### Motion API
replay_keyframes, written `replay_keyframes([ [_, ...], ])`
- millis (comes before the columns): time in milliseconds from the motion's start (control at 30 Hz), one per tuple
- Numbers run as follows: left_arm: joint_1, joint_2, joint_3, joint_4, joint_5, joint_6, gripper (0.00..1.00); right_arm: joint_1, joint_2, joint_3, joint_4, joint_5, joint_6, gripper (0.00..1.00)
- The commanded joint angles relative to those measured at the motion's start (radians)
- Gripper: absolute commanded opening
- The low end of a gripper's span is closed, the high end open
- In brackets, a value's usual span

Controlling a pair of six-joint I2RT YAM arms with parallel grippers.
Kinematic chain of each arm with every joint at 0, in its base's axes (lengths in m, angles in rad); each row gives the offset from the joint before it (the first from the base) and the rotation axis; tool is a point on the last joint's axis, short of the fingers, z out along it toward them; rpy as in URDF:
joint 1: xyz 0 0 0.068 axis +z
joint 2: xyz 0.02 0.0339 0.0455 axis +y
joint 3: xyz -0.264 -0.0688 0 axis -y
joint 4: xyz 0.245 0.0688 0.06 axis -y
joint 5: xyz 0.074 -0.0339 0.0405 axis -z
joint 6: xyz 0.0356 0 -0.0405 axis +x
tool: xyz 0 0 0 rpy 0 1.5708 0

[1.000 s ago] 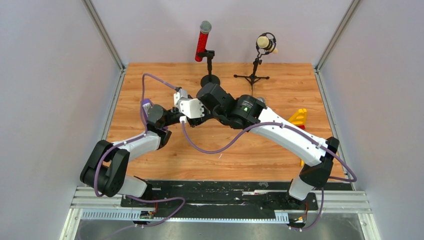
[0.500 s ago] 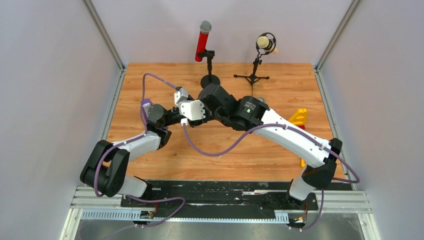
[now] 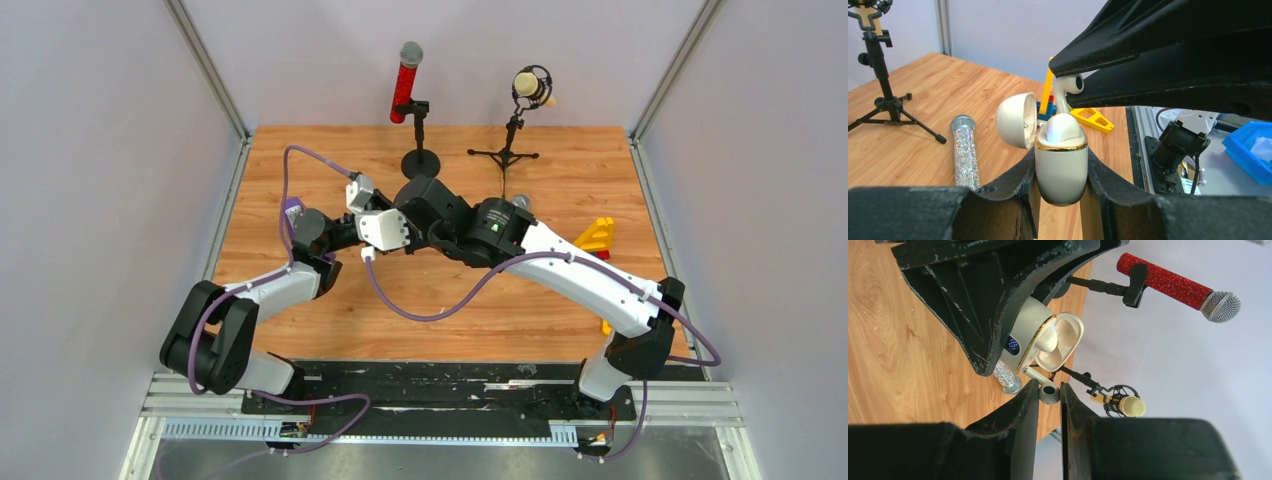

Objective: Insert the wireless bluetooth earbuds into the charging case
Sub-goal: Close the charging case with the earbuds inside.

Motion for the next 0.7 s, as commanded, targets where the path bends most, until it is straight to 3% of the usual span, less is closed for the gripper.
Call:
replay_keyframes([
  [0, 0.006, -0.044, 0.012, 0.083, 0.021, -0.016, 0.04, 0.006, -0.011, -0.001, 0.025, 0.027, -0.009, 0.07],
  [667, 0.005, -0.045, 0.018, 0.092, 0.019, -0.046, 0.04, 0.035, -0.005, -0.009, 0.02, 0.014, -0.022, 0.06],
])
